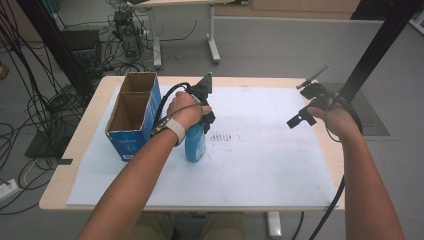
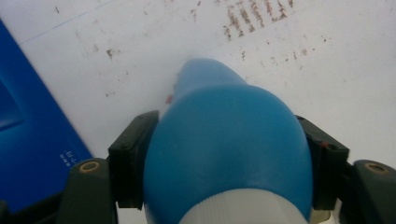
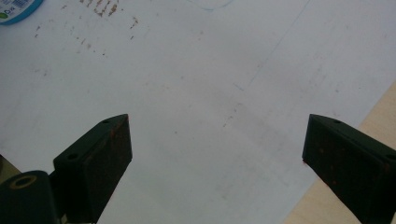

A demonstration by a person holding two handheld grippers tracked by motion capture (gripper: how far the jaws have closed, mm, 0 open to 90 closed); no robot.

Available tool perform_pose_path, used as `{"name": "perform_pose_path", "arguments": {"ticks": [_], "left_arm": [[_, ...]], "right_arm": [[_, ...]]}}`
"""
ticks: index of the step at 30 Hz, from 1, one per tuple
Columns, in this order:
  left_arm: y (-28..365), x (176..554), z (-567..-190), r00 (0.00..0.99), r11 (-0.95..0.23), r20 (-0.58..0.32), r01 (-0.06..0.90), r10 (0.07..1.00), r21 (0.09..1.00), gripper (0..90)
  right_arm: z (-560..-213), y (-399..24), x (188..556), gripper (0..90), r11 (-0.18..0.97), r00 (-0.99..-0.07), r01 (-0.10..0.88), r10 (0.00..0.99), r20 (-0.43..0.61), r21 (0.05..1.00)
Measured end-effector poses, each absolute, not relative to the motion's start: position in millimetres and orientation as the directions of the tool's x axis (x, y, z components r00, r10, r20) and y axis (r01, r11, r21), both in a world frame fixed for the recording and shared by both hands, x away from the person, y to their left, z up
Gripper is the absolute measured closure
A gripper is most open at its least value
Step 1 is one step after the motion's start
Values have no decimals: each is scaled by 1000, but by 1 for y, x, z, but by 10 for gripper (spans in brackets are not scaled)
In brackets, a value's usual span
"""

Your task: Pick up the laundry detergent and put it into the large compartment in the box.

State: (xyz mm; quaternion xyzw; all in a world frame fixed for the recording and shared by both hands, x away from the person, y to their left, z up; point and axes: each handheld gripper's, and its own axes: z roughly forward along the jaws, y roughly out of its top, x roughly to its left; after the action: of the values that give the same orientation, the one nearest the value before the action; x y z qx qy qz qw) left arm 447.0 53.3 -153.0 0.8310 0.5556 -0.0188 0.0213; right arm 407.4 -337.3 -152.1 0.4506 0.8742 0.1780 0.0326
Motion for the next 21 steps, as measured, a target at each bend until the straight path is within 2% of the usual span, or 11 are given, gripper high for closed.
{"name": "perform_pose_path", "arguments": {"ticks": [6,21], "left_arm": [[51,446,-153,387,-386,-33,922,922,17,384],[46,445,-153,377,-376,-19,926,926,13,391]], "right_arm": [[-152,-339,407,81,528,-589,778,801,104,341],[-152,-343,405,81,520,-581,783,807,104,343]]}}
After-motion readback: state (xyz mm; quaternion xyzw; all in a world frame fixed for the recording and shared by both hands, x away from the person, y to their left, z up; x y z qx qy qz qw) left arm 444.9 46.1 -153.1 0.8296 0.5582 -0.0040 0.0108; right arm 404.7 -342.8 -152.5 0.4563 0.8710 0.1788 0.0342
